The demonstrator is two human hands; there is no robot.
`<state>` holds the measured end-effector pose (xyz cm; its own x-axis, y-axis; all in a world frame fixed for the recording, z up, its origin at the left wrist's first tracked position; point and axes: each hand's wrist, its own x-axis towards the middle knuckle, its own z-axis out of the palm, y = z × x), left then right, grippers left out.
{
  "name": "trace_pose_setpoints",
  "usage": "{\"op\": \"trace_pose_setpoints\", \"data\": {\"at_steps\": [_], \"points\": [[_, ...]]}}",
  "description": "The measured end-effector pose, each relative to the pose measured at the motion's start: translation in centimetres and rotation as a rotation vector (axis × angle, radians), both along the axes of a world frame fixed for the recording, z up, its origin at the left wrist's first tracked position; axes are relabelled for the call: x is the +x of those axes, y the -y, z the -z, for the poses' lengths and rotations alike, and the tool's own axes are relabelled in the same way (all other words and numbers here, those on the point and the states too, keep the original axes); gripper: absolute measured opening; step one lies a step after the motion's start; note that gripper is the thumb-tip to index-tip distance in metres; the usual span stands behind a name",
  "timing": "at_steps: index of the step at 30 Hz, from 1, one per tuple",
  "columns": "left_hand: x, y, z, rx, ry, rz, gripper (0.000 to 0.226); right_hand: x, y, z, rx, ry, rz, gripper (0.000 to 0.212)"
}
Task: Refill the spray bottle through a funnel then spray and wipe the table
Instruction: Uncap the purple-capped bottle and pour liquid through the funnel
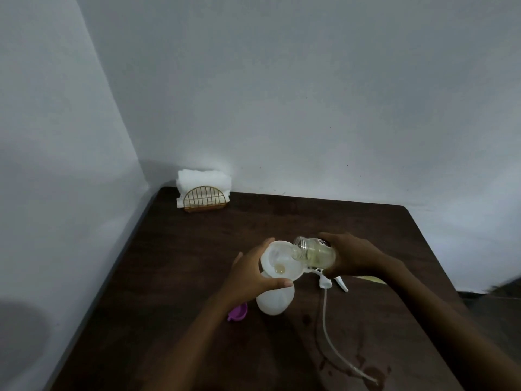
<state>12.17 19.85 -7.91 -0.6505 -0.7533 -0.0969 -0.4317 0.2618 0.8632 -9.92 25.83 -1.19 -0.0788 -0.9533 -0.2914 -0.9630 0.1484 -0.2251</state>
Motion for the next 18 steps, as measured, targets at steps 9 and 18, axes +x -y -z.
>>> {"op": "trace_pose_setpoints", "data": {"at_steps": [9, 18], "points": [[0.06, 0.06, 0.24, -0.016, -0.003, 0.000, 0.110, 0.08, -0.01, -0.09, 0.015, -0.006, -0.005, 0.040], [0.05, 0.13, 0.35, -0.028, 0.016, 0.004, 0.110, 0.11, -0.05, -0.24, 0.020, -0.006, -0.003, 0.039]]}}
